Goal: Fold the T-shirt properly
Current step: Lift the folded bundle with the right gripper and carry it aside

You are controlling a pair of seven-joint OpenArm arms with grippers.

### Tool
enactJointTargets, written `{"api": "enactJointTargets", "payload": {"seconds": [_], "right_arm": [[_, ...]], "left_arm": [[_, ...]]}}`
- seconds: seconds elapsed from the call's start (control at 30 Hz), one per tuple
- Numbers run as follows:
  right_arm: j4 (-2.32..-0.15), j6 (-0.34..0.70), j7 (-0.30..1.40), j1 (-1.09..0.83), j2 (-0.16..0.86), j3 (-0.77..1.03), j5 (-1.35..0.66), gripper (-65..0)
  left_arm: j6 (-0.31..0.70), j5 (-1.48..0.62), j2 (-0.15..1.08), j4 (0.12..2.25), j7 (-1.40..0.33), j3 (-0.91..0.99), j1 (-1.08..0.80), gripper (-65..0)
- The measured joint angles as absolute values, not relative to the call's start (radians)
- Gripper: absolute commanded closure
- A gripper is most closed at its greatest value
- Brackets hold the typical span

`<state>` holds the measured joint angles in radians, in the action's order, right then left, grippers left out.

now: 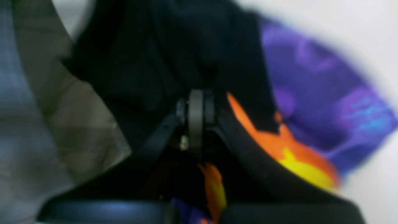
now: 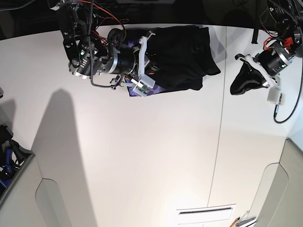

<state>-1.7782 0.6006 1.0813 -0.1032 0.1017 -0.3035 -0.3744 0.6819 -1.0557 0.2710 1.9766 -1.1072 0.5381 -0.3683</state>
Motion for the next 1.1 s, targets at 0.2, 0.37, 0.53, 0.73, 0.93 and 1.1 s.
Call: {"api": "enactJointTargets", "payload": {"seconds": [0.2,0.37,0.53,0.73,0.93,1.1], "right_arm": [[-1.629,0.556,0.962,-0.099,0.099,-0.294,-0.392,0.0],[-1.623,0.433,0.932,-0.102,0.081,-0.204,-0.411,0.0],[-1.621,0.334,0.9,-0.088,0.086,0.01,-0.379,0.0],[-1.621,0.221,0.866,-0.086,0.087,0.278,-0.367,0.0],[-1.617,0.078,0.833,-0.086,0.086,0.525,-0.348,0.0],[-1.613,0.01,0.816,-0.084,0.086,0.694,-0.332,0.0]], "left_arm": [[0.682,-1.057,0.271,1.977,-1.107,0.538,-0.368,-0.7],[0.682,-1.056,0.271,1.977,-1.107,0.538,-0.368,-0.7],[0.682,-1.056,0.271,1.977,-1.107,0.538,-0.368,-0.7],[0.682,-1.057,0.271,1.977,-1.106,0.538,-0.368,-0.7],[0.682,-1.057,0.271,1.977,-1.099,0.538,-0.368,-0.7],[0.682,-1.058,0.271,1.977,-1.099,0.538,-0.368,-0.7]]}}
